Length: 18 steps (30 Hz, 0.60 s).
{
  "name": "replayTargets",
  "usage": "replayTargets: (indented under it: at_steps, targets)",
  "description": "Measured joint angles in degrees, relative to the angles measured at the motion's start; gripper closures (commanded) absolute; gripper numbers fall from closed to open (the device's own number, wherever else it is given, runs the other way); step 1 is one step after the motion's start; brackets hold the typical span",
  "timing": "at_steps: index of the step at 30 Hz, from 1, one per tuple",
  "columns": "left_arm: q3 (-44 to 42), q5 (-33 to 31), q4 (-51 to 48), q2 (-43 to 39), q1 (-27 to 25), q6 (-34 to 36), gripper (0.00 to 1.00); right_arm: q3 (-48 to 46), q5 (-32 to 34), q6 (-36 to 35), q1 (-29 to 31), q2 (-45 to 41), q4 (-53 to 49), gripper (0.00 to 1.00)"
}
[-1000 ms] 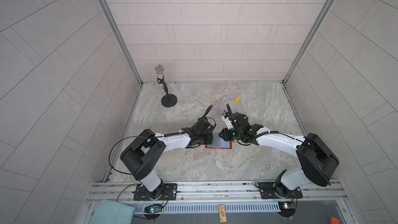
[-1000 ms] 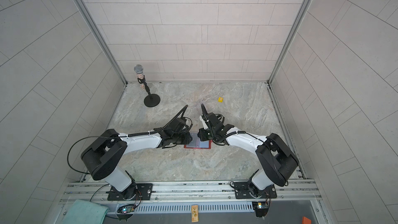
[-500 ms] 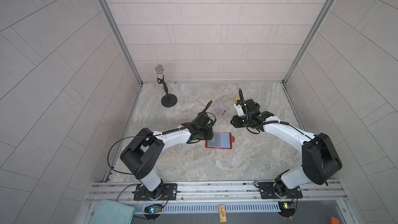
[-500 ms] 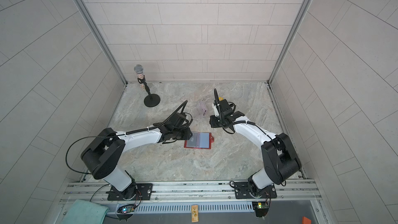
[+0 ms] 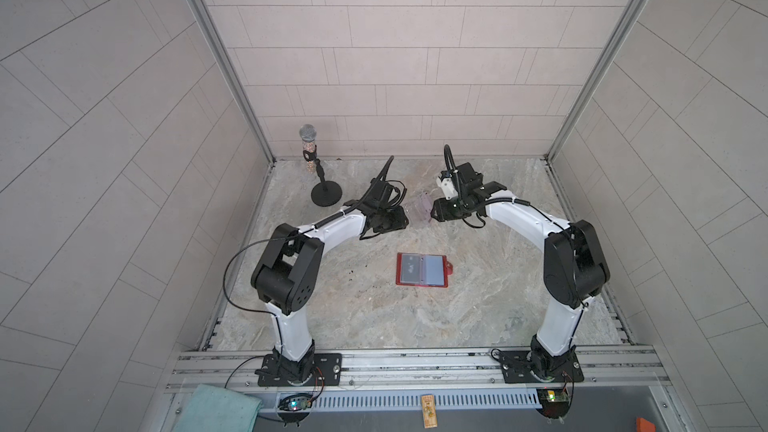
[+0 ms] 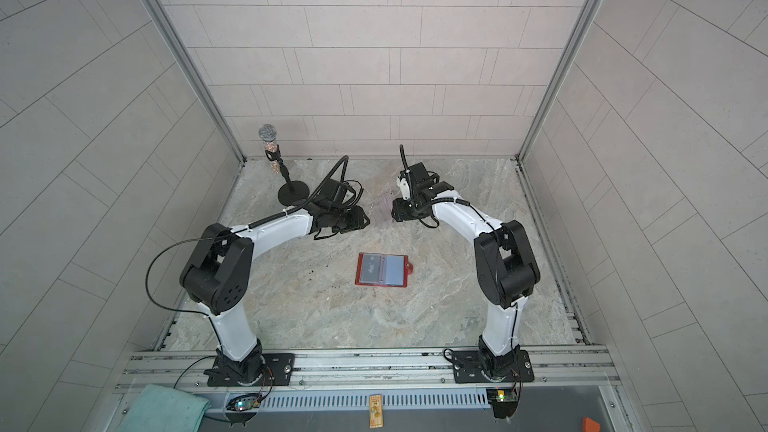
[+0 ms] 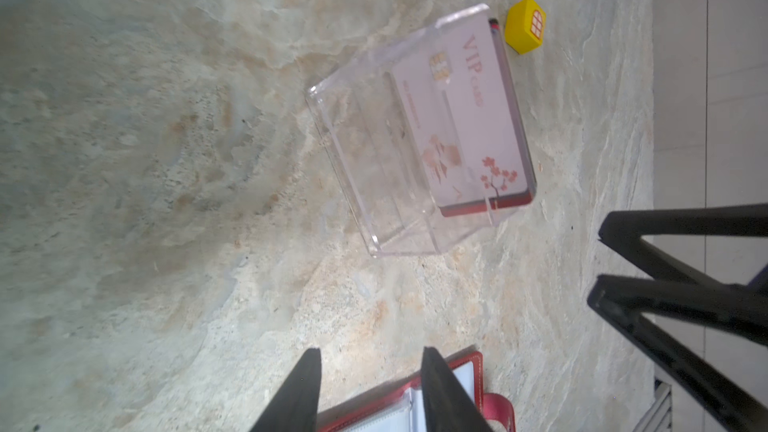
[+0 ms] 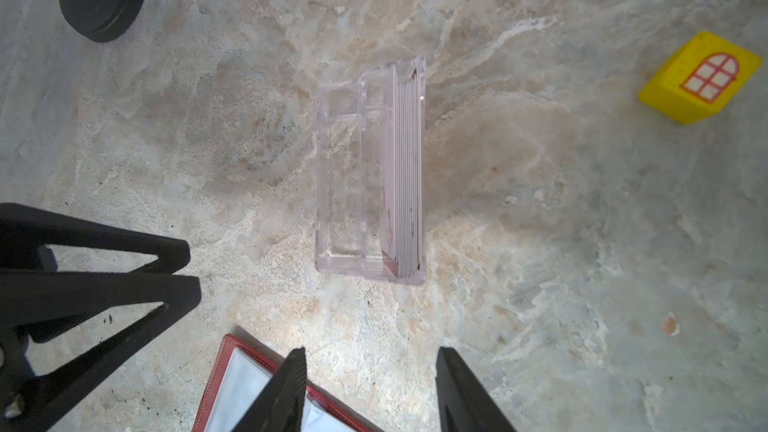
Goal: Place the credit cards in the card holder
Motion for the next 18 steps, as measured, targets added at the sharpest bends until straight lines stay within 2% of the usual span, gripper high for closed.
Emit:
replayTargets:
  at_steps: [8, 18]
  targets:
    - [9.5, 4.9, -0.5, 8.4, 1.8, -1.8, 0.47, 9.5, 0.0, -1.7, -1.3, 6.9, -4.3, 0.46]
    - [16.4, 10.6, 1.6, 16.2, 3.2, -5.7, 0.47, 20.3, -0.8, -3.7, -2.1, 15.4, -9.6, 0.46]
